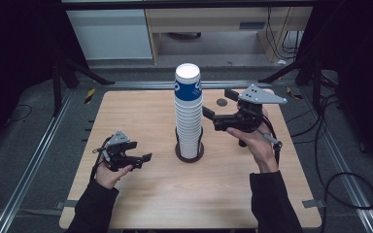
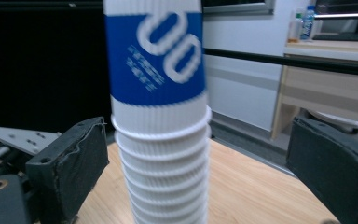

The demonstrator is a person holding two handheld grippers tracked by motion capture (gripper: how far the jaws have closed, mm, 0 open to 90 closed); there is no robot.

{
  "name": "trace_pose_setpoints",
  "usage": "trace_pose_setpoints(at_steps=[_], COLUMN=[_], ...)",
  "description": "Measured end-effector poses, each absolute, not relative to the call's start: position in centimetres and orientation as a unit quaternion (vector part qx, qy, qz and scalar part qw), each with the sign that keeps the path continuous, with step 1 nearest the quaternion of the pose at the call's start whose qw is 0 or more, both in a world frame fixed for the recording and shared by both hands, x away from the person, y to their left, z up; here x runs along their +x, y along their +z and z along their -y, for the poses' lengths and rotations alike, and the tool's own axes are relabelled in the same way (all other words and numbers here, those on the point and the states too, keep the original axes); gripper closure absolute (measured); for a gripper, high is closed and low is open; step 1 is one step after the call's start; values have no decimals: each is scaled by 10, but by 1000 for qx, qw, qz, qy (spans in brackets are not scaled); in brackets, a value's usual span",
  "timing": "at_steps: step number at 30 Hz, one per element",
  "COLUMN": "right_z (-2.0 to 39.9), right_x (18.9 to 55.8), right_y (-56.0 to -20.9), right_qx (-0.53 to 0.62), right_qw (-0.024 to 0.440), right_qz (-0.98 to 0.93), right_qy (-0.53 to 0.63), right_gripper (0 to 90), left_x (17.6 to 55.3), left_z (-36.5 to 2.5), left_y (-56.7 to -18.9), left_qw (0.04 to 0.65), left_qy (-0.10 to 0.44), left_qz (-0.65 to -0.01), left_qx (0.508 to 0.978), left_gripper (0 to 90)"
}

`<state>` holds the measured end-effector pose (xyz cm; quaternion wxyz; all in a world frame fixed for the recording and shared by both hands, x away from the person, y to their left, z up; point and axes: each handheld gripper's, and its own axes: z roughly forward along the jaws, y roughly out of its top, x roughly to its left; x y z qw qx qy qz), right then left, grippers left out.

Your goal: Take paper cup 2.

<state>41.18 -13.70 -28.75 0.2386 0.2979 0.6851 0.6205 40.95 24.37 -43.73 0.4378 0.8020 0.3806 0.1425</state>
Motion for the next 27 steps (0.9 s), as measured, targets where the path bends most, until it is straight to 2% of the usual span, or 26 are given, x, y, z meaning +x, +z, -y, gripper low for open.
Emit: trace_pose_setpoints(at_steps=[10, 27], right_z=[107, 75], right_x=[412, 448], right_y=[-279, -287], right_qx=[267, 284], right_qw=[225, 229], right_qz=[-692, -695], right_qy=[632, 620], right_gripper=[52, 70], left_x=[410, 410], left_z=[-243, -242], left_y=[-438, -438], left_qw=[435, 435], left_qy=[142, 141], left_qz=[-382, -378], left_qx=[803, 805], left_gripper=[167, 166])
